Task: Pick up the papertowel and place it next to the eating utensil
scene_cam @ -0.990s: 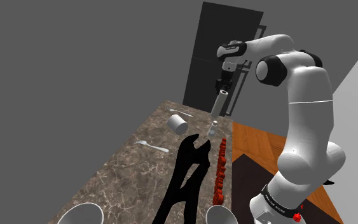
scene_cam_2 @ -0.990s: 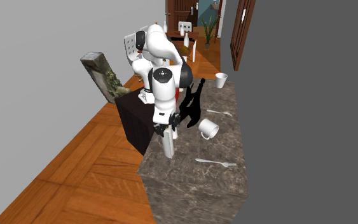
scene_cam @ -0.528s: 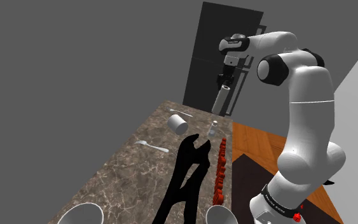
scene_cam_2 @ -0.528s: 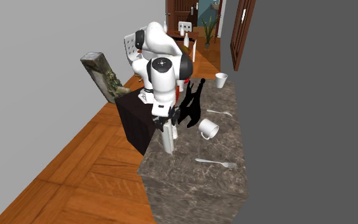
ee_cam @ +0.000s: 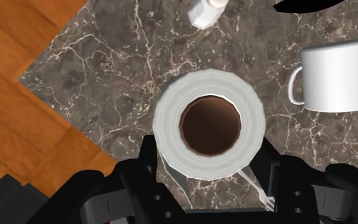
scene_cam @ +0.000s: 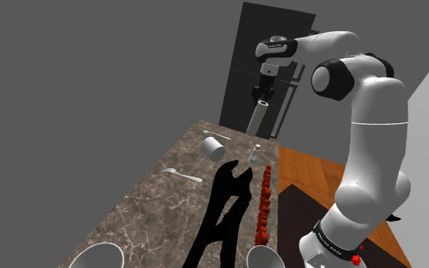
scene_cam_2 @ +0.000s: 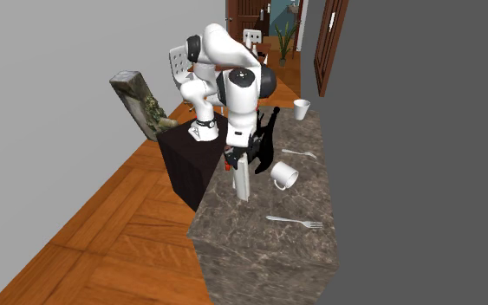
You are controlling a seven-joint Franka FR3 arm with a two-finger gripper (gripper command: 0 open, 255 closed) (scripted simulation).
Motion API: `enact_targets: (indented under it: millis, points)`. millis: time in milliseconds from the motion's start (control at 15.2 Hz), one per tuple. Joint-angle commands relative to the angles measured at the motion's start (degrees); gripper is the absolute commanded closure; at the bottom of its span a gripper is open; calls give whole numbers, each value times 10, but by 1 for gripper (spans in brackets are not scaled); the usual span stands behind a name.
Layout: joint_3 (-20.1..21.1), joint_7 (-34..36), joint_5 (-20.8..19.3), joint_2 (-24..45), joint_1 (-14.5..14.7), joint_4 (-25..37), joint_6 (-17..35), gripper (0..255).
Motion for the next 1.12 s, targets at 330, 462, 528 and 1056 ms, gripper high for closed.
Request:
enact_targets:
  millis: [330, 462, 528, 1056]
  points:
    - [22, 85, -11, -44, 71, -64, 28, 255]
    - [29, 108, -13, -51, 88, -73, 33, 255]
    - [33, 120, -13, -54, 97, -76, 35, 255]
    - [64, 216, -15, -55, 163, -76, 43, 255]
